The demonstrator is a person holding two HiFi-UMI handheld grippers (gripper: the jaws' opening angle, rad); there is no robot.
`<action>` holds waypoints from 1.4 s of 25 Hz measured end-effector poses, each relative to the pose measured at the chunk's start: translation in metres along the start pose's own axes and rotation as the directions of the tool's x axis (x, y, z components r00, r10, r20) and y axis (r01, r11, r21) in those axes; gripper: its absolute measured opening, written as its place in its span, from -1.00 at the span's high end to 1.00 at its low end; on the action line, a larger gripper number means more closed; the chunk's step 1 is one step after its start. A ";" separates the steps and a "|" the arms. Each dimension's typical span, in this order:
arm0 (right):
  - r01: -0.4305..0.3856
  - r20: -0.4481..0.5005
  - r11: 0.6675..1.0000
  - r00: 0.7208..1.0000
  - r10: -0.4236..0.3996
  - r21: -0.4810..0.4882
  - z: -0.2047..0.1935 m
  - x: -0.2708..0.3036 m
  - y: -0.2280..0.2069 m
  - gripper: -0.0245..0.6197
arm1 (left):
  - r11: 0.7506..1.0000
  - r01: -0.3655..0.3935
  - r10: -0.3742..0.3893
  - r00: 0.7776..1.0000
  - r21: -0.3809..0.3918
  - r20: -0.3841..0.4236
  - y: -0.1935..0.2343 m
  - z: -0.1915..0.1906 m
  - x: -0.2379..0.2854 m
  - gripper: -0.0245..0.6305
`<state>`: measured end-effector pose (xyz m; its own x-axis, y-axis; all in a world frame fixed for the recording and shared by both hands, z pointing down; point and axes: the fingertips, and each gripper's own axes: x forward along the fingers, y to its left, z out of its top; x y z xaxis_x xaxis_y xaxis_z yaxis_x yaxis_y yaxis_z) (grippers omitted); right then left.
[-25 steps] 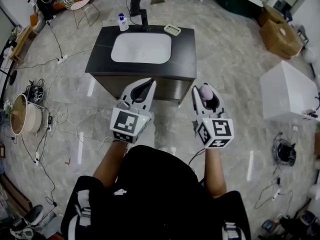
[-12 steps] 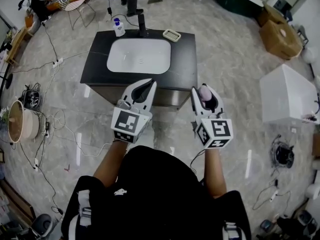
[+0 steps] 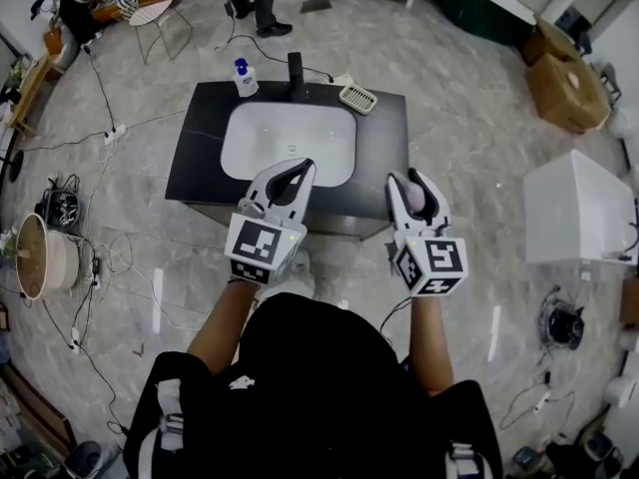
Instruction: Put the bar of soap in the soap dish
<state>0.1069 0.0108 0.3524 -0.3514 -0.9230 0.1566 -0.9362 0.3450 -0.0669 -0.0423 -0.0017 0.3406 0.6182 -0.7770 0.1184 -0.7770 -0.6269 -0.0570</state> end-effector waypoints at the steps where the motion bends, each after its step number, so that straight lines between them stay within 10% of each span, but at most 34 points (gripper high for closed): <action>1: 0.000 -0.002 1.000 1.000 0.000 -0.001 0.002 0.010 0.001 0.38 | 1.000 -0.001 0.001 1.000 -0.004 -0.001 0.009 0.000 0.004 0.85; 35: 0.075 -0.115 0.997 0.990 -0.076 -0.011 -0.008 0.179 -0.036 0.39 | 0.992 0.099 -0.104 0.992 -0.072 -0.068 0.123 -0.034 0.127 0.85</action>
<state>0.0778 -0.1658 0.3912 -0.2778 -0.9210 0.2732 -0.9600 0.2764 -0.0445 -0.0634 -0.1757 0.3824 0.6863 -0.7018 0.1909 -0.7183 -0.6952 0.0271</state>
